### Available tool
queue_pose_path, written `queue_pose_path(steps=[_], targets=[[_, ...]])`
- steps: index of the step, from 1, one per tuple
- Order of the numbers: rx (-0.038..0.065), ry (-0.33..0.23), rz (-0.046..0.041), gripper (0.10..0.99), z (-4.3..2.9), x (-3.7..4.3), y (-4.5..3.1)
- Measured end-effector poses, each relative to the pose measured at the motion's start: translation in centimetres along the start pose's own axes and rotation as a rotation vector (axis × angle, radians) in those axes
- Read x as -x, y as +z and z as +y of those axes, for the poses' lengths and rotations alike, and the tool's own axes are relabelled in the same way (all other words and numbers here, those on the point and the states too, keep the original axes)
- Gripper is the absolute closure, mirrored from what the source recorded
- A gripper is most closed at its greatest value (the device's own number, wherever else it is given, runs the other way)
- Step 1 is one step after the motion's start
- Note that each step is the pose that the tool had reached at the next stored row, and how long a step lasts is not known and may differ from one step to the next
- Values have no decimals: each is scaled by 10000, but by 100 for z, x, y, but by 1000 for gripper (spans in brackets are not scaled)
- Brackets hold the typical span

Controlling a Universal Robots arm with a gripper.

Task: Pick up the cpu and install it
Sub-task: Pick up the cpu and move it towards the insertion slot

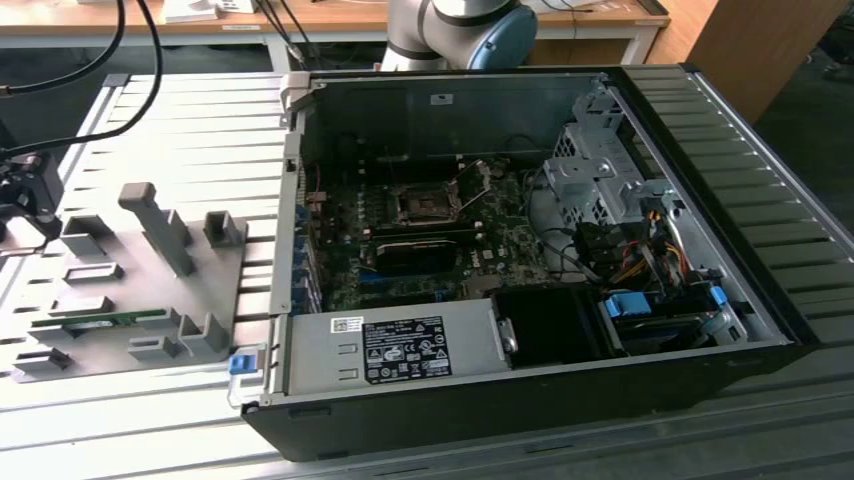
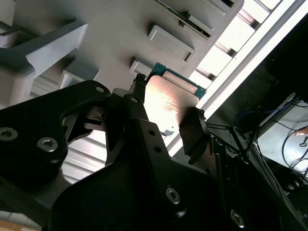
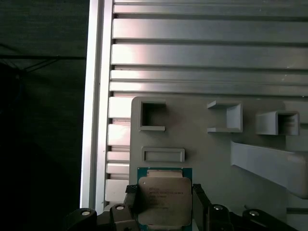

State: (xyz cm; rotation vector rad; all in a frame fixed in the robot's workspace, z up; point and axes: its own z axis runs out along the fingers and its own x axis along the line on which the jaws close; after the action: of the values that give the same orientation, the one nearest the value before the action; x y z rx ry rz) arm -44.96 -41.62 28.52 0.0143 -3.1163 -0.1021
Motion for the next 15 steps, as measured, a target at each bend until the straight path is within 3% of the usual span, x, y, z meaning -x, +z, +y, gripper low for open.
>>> queue_pose_path(steps=[15], targets=[[0,0,0,549,11,-3,-139]])
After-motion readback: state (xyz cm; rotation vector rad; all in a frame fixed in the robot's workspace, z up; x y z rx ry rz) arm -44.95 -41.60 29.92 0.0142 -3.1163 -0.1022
